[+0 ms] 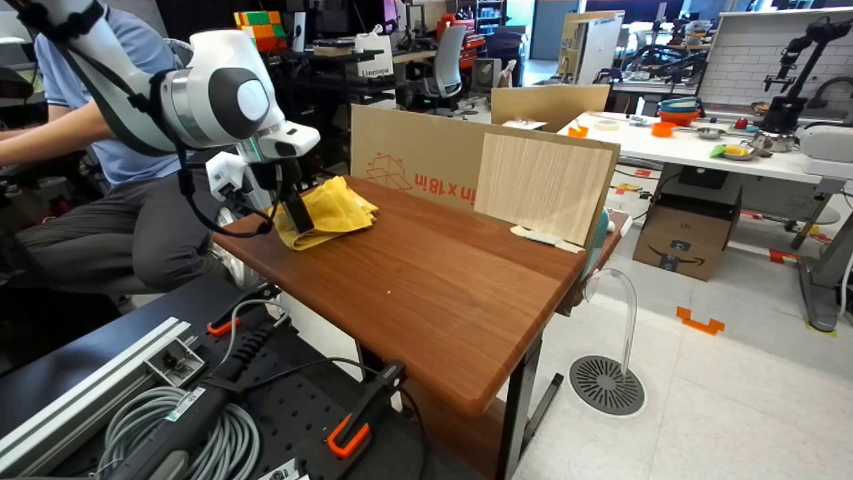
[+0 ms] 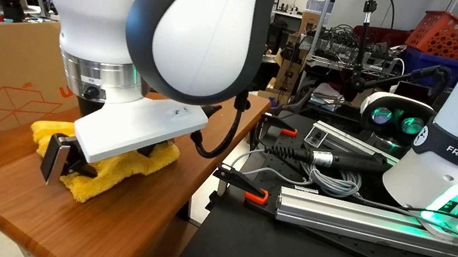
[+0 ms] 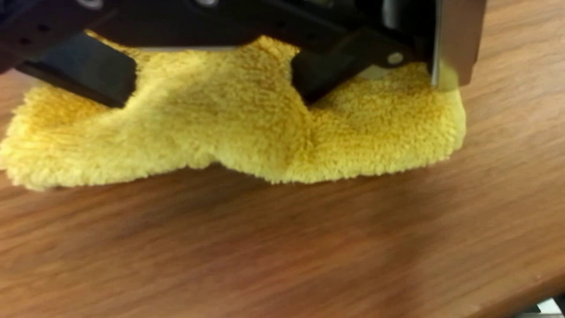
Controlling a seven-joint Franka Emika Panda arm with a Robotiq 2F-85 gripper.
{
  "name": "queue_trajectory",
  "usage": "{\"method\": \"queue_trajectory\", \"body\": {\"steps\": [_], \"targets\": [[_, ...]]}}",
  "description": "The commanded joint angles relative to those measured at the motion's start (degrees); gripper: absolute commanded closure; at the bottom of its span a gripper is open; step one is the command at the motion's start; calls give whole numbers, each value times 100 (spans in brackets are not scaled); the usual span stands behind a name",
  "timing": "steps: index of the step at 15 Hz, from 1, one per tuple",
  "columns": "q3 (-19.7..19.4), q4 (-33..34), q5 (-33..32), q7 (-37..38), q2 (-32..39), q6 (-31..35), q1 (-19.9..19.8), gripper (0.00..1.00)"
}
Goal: Use the yellow towel to wipe the table
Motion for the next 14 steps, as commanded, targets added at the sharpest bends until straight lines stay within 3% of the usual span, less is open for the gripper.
{"method": "queue_trajectory", "body": {"steps": [1,4,8,14], "targets": [[-317,203,-52,18,269,145,18,0],[-818,163,-190,85,300,248,3,0],[-1264,-47,-56,79,119,260,-368,0],[-1251,-454,333,-27,-176,238,-1226,0]]}}
